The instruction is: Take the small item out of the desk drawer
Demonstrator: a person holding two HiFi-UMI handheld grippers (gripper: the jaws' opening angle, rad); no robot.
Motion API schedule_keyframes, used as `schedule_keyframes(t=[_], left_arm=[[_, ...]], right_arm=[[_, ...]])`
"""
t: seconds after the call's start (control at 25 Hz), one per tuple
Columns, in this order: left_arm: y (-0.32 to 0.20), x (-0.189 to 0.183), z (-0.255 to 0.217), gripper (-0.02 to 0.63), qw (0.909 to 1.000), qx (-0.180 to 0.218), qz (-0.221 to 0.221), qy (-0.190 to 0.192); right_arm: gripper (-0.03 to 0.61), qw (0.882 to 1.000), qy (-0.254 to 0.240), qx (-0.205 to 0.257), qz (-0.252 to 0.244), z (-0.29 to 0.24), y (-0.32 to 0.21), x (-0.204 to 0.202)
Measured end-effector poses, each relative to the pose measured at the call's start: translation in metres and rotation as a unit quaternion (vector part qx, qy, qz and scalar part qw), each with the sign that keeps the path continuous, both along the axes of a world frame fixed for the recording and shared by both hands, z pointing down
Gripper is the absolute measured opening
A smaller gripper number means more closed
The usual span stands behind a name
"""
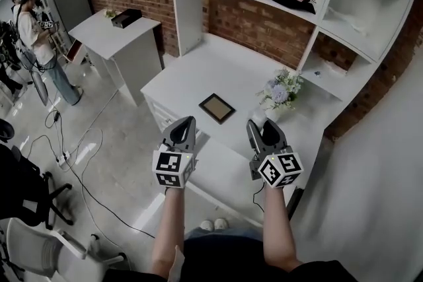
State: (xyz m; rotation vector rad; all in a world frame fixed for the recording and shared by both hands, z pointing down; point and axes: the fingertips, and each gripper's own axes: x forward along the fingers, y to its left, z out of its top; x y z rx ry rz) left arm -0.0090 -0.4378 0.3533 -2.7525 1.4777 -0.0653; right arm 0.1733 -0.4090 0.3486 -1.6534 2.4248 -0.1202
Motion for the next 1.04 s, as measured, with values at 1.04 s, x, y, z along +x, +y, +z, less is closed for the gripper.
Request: schedule_keyframes(t=[1.04], left_arm=[[0.017,-0.007,0.007,0.009,0.9999,-0.009,-0.008,-0.004]], right_arm=[[0.164,1.000,0.010,0.000,-0.008,0.000,0.013,-0.009]])
